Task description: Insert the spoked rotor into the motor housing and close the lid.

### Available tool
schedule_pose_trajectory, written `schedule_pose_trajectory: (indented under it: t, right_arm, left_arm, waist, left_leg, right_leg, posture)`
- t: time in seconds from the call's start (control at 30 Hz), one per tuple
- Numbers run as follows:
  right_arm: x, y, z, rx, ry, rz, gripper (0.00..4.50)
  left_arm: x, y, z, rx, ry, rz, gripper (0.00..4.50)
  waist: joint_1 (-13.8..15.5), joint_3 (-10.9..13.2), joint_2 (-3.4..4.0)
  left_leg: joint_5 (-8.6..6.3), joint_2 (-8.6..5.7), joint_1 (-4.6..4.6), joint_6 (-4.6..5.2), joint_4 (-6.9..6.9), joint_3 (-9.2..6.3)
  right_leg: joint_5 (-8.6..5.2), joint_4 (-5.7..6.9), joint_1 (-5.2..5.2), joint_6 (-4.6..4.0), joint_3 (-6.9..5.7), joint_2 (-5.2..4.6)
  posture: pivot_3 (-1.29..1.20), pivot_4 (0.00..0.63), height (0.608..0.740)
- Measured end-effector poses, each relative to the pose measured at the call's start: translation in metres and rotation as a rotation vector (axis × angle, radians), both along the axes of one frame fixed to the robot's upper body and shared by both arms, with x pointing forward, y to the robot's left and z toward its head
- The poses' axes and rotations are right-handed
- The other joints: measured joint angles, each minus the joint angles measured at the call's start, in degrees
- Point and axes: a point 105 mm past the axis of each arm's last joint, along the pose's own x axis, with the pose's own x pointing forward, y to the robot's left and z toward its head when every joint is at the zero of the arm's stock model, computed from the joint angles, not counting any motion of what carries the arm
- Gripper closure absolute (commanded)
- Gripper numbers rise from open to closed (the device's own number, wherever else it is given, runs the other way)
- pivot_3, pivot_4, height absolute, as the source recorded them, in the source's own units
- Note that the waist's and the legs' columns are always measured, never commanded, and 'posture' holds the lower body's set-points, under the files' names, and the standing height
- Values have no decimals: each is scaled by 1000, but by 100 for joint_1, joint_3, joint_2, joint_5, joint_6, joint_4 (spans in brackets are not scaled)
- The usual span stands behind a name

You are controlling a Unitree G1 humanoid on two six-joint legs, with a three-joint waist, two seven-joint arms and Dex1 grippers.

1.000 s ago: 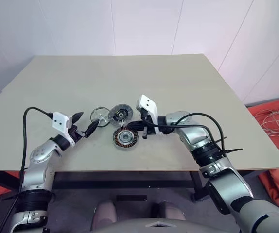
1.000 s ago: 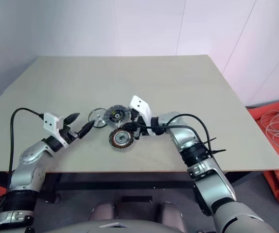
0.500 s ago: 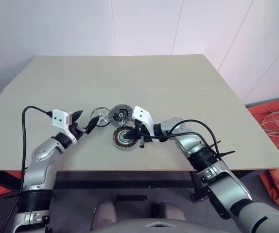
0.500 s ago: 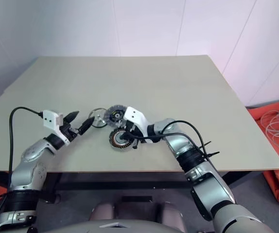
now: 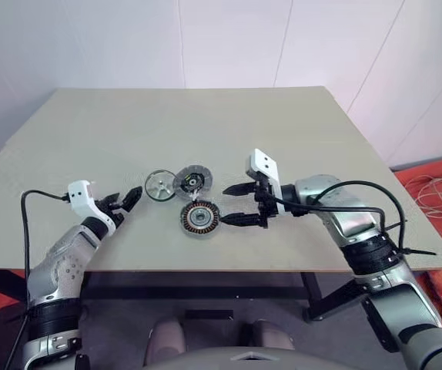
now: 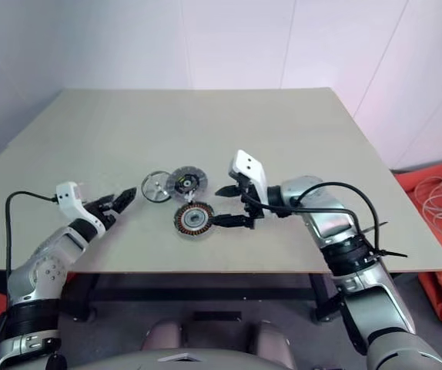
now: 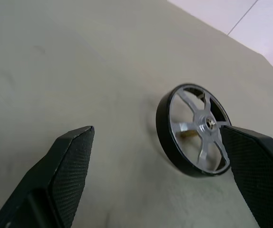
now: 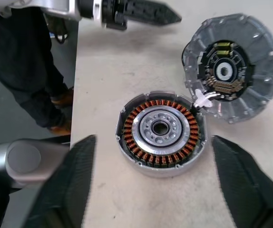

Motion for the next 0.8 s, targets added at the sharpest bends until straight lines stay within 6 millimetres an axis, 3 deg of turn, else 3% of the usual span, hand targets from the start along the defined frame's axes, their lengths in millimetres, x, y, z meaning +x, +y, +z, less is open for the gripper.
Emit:
schedule_pose_trajectory:
  t: [0.2, 0.47, 0.67, 0.8]
  right_arm:
    - [3, -18, -3, -43, -18, -44, 26]
    - [4, -18, -2, -39, -25, -58, 26]
    - [4, -17, -2, -32, -27, -60, 26]
    - [5, -17, -2, -32, -29, -61, 0]
  left_arm:
    - [7, -6, -5, -171, 58, -18, 0]
    - [24, -31, -5, -321, 83, -76, 0]
    - [32, -49, -4, -331, 95, -134, 0]
    - [34, -55, -7, -327, 106, -168, 926]
  waist:
    - [65, -2, 0]
    - [156, -2, 0]
    - [263, -4, 3]
    - [275, -3, 3]
  left_leg:
    - [0, -3, 1, 2, 17, -2]
    - [-1, -4, 0, 5, 34, -6]
    - [-1, -6, 1, 7, 34, -8]
    - [-2, -5, 0, 8, 33, -9]
  right_leg:
    - [-1, -2, 5, 3, -4, -1]
    - [-2, -6, 20, 8, -9, -4]
    - [-4, -11, 29, 12, -10, -6]
    - [-5, -15, 29, 14, -11, -6]
  posture:
    - [0, 0, 740]
    - [0, 0, 740]
    - [0, 0, 740]
    - [0, 0, 740]
